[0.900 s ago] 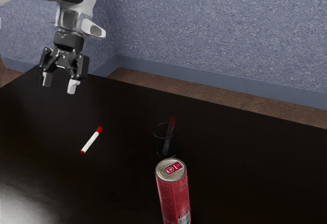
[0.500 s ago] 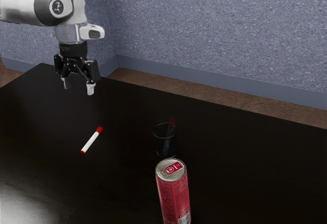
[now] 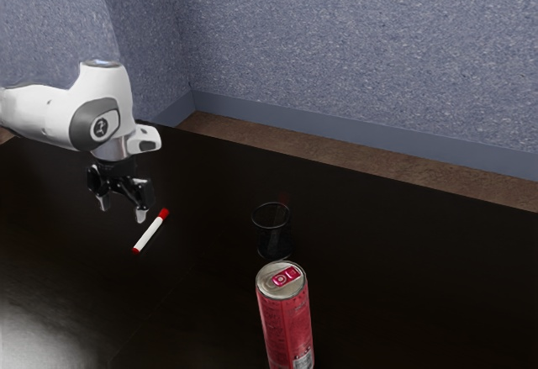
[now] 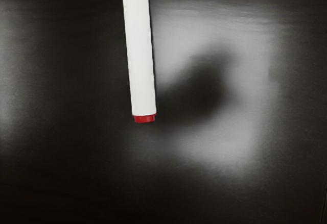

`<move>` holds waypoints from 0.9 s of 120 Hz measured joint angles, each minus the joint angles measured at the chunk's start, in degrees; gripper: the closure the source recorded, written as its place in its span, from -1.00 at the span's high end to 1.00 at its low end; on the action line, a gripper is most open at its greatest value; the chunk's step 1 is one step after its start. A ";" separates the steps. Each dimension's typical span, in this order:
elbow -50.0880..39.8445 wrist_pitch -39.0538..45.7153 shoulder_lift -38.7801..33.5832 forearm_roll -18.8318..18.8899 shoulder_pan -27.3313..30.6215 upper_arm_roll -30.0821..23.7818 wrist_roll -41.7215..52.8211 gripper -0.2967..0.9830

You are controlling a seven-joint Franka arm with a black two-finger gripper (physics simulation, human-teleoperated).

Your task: Put the marker into the pen holder.

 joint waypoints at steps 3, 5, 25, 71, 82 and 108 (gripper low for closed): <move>-0.44 1.46 0.36 0.04 -0.29 0.03 0.26 0.54; -0.64 2.33 0.52 0.06 -0.62 0.04 0.44 0.54; 1.36 9.51 6.87 0.09 -3.83 1.58 3.00 0.53; 10.37 10.67 17.84 -5.73 -3.32 4.35 8.56 0.54; 11.65 10.02 19.10 -6.45 -3.01 5.00 9.54 0.54; 16.20 7.33 23.90 -9.56 -1.71 5.24 11.29 0.54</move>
